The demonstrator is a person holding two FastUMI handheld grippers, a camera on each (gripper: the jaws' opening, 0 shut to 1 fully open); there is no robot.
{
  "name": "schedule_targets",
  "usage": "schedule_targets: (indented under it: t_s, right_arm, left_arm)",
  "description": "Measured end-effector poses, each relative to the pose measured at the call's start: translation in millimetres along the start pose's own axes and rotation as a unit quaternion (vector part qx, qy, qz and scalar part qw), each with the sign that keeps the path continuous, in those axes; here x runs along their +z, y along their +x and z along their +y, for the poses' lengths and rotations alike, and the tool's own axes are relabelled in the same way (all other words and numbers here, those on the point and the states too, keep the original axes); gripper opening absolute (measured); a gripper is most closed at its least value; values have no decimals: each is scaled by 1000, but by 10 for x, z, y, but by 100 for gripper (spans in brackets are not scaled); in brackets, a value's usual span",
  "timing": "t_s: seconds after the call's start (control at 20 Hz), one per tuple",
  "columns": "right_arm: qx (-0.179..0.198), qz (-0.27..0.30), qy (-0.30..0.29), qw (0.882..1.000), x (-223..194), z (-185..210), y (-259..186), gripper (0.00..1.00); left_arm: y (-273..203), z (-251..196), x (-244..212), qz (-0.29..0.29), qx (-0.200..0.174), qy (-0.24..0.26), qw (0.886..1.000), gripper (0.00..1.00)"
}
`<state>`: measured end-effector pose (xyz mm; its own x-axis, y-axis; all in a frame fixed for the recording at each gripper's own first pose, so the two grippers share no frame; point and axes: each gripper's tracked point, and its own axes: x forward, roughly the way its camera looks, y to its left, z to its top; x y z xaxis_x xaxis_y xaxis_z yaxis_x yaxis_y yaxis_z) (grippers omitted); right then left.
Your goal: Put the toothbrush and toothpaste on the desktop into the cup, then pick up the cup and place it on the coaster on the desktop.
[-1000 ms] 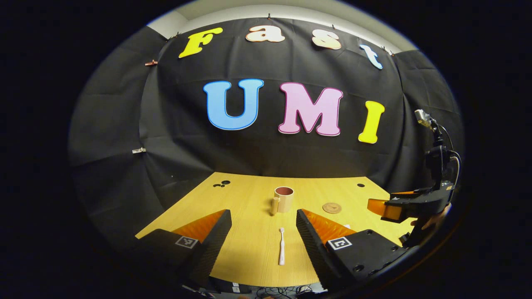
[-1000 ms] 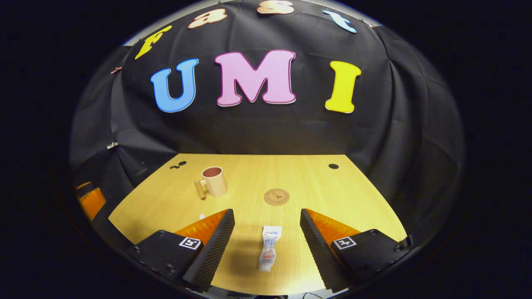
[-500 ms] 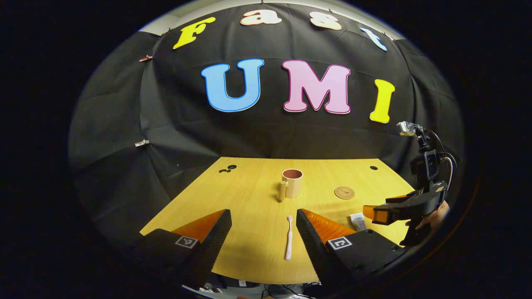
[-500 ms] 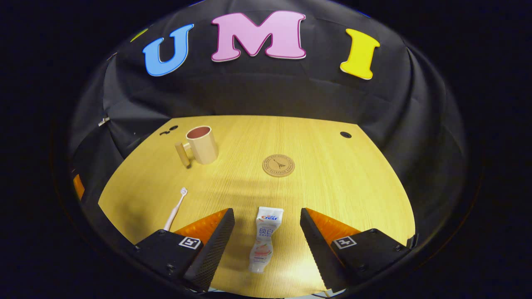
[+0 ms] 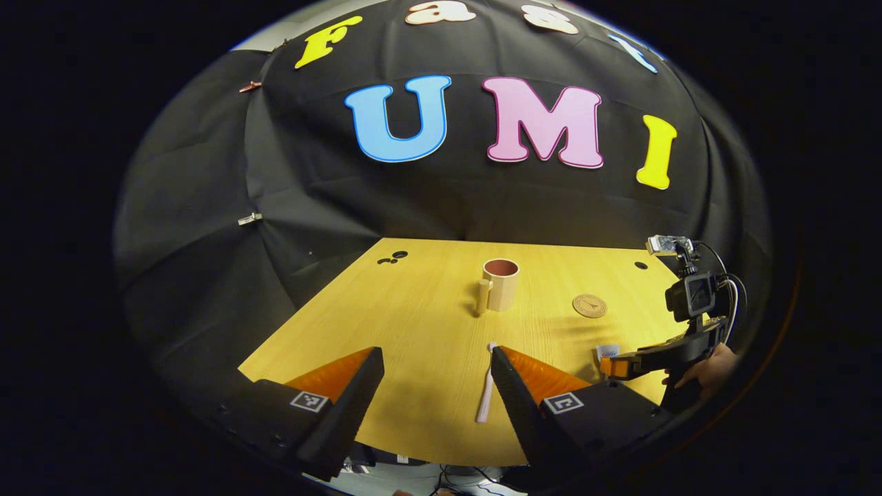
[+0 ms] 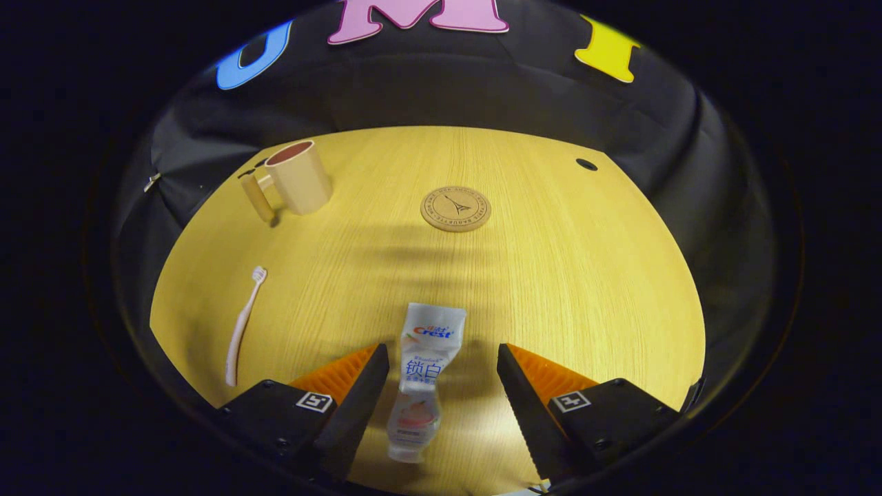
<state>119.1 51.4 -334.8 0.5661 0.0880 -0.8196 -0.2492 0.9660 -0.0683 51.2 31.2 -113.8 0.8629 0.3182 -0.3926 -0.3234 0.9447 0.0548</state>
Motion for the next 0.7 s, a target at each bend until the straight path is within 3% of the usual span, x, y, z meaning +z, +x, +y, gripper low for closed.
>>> schedule_targets:
  t_s: [0.4,0.5,0.6,0.7]
  right_arm:
    - [7,38,-8,999,-165,69,135,95]
    - [14,50,4,999,-196,115,132,84]
    - [9,62,12,998,-210,122,125,63]
    - [11,83,-3,997,-246,151,122,58]
  left_arm:
    - [-36,3,-142,23,9,-5,1000,97]
    - [-38,-39,-143,23,4,-7,1000,97]
    - [-48,-50,-124,20,0,-4,1000,97]
    - [-40,-92,-119,18,-4,-1,1000,97]
